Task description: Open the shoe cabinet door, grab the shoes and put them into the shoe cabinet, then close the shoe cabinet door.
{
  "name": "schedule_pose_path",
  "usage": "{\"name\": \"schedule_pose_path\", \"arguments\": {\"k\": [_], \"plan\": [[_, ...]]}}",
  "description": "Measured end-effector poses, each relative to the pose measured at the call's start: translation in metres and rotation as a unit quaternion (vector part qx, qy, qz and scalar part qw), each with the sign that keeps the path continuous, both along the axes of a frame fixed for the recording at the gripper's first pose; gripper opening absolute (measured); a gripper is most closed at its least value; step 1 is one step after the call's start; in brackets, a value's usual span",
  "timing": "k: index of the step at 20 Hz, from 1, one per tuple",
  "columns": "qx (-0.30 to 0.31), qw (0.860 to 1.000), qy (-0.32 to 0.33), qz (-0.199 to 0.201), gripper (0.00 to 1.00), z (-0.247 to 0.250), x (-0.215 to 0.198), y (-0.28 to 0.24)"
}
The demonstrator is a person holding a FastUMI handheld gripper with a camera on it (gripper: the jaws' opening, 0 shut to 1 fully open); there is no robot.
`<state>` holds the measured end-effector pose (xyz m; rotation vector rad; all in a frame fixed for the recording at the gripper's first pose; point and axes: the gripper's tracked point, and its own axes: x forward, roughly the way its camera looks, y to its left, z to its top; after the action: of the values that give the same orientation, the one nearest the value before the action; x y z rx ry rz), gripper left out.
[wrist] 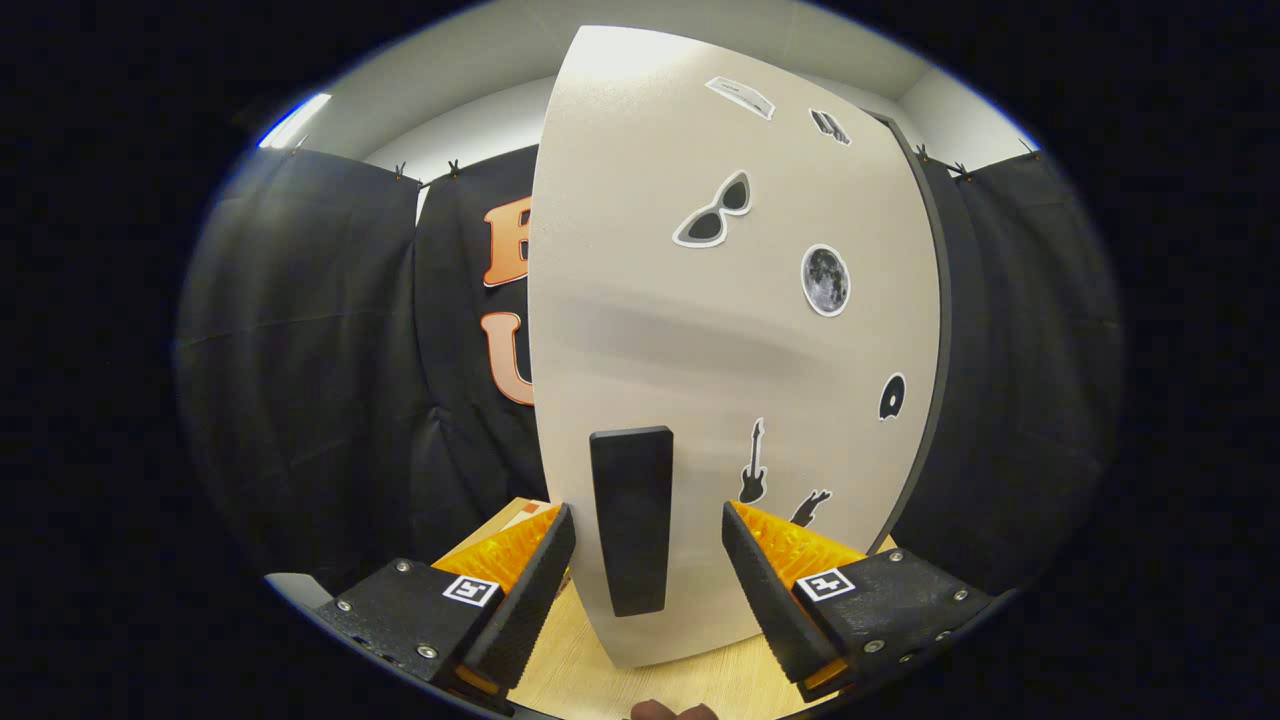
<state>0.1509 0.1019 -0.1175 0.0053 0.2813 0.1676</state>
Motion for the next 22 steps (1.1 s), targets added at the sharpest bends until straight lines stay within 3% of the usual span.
{"name": "schedule_pose_path", "arguments": {"k": [6,17,22], "plan": [[0.017,1.0,0.002,0.006,0.93,-0.005,0.044,0.018],[0.013,1.0,-0.005,-0.001,0.92,-0.019,0.073,0.02],[0.041,0.999,0.0,0.003,0.92,-0.02,0.091,0.019]]}}
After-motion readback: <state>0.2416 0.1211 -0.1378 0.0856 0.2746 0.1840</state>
